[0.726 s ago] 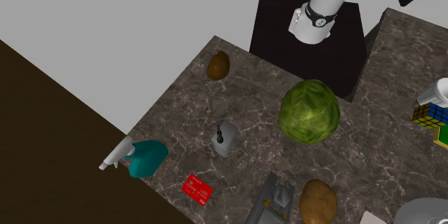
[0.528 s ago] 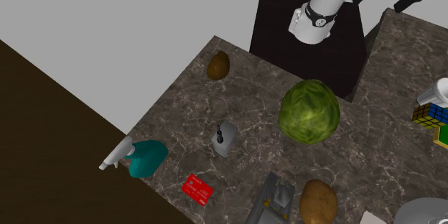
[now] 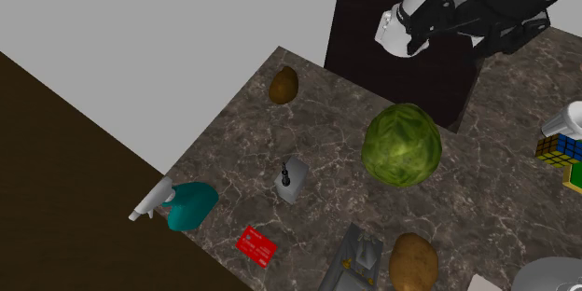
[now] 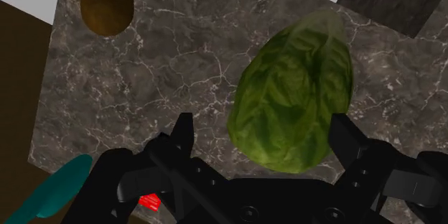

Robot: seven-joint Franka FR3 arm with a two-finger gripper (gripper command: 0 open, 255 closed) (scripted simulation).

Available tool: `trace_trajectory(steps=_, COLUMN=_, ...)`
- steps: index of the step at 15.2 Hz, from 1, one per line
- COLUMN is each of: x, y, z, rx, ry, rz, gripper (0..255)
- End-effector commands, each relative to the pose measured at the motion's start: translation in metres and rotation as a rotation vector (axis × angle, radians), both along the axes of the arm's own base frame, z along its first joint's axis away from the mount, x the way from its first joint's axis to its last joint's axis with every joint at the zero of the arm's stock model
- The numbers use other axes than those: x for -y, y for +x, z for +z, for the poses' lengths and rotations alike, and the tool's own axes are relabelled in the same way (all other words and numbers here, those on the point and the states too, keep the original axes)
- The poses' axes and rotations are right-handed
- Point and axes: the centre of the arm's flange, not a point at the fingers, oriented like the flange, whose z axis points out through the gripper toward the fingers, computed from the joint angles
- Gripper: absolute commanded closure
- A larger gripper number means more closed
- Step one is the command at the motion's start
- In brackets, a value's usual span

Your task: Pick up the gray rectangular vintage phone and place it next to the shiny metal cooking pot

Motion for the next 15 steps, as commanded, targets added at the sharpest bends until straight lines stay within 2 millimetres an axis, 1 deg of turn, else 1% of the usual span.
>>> trace_trajectory(steps=1, x=0.017, y=0.019, z=-0.012, rx=0.003, ry=0.001, rz=-0.02, gripper=0)
trace_trajectory(steps=8, x=0.075, y=0.081, z=-0.05, rx=0.012, ry=0.003, rz=-0.091, gripper=0)
trace_trajectory(steps=15, x=0.138, y=0.138, z=-0.088, rx=0.021, ry=0.005, rz=-0.162, gripper=0)
